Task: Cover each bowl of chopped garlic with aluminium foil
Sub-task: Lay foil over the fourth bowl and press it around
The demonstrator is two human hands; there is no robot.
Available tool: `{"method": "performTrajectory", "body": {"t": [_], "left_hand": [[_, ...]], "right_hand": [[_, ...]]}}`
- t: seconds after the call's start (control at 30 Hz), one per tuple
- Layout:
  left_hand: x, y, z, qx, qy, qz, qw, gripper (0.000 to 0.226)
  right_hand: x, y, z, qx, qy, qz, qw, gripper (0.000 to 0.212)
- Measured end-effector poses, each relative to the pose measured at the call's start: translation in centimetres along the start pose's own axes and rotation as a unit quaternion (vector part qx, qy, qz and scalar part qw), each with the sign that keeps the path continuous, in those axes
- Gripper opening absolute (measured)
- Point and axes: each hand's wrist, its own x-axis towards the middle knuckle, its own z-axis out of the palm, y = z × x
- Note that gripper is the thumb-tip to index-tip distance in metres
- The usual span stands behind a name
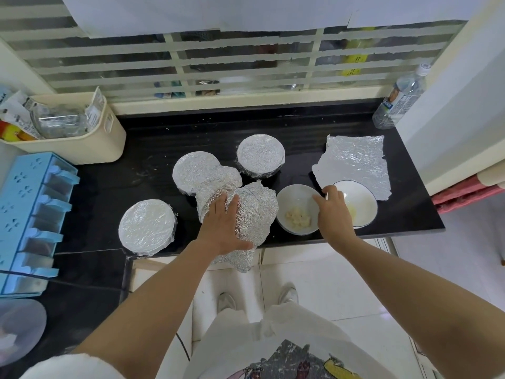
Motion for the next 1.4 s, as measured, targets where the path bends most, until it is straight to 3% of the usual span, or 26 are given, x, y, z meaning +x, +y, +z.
{"method": "performTrajectory", "body": {"t": [0.13, 0.23, 0.37, 0.5, 0.57, 0.7, 0.83, 1.13, 1.3, 1.4], "left_hand": [[-0.2, 0.0, -0.1, 0.0, -0.003, 0.013, 1.0, 0.131], [-0.5, 0.0, 0.1, 0.004, 0.0, 0.023, 1.0, 0.131], [-0.6, -0.4, 0.5, 0.022, 0.006, 0.022, 0.999, 0.133], [-0.8, -0.9, 0.5, 0.043, 0.019, 0.035, 0.998, 0.135], [-1.0, -1.3, 0.5, 0.045, 0.021, 0.043, 0.998, 0.135], [-1.2, -1.9, 0.6, 0.045, 0.045, 0.059, 0.996, 0.138], [-1.8, -2.7, 0.5, 0.014, 0.096, 0.051, 0.994, 0.133], [-1.8, -2.9, 0.5, -0.015, 0.086, 0.065, 0.994, 0.114], [-1.6, -3.5, 0.9, 0.008, 0.208, 0.051, 0.977, 0.092], [-1.2, -3.8, 0.7, -0.086, 0.269, -0.059, 0.957, 0.072]], "right_hand": [[0.5, 0.5, -0.3, 0.066, -0.005, 0.034, 0.997, 0.036], [0.9, 1.0, -0.4, 0.041, 0.018, 0.039, 0.998, 0.037], [1.6, 0.4, -0.5, 0.031, 0.062, -0.003, 0.998, 0.032], [2.2, -3.8, -1.1, 0.124, 0.088, -0.112, 0.982, 0.036], [1.9, -6.3, -1.1, 0.163, 0.061, -0.184, 0.967, 0.041], [0.7, -10.0, -0.2, 0.125, -0.1, -0.285, 0.945, 0.069], [0.1, -11.0, 0.8, 0.045, -0.171, -0.276, 0.945, 0.082], [0.0, -10.2, 0.5, 0.012, -0.116, -0.275, 0.954, 0.07], [0.2, -11.5, 0.2, 0.025, -0.128, -0.263, 0.956, 0.074], [0.1, -11.9, 0.4, 0.003, -0.165, -0.252, 0.954, 0.079]]}}
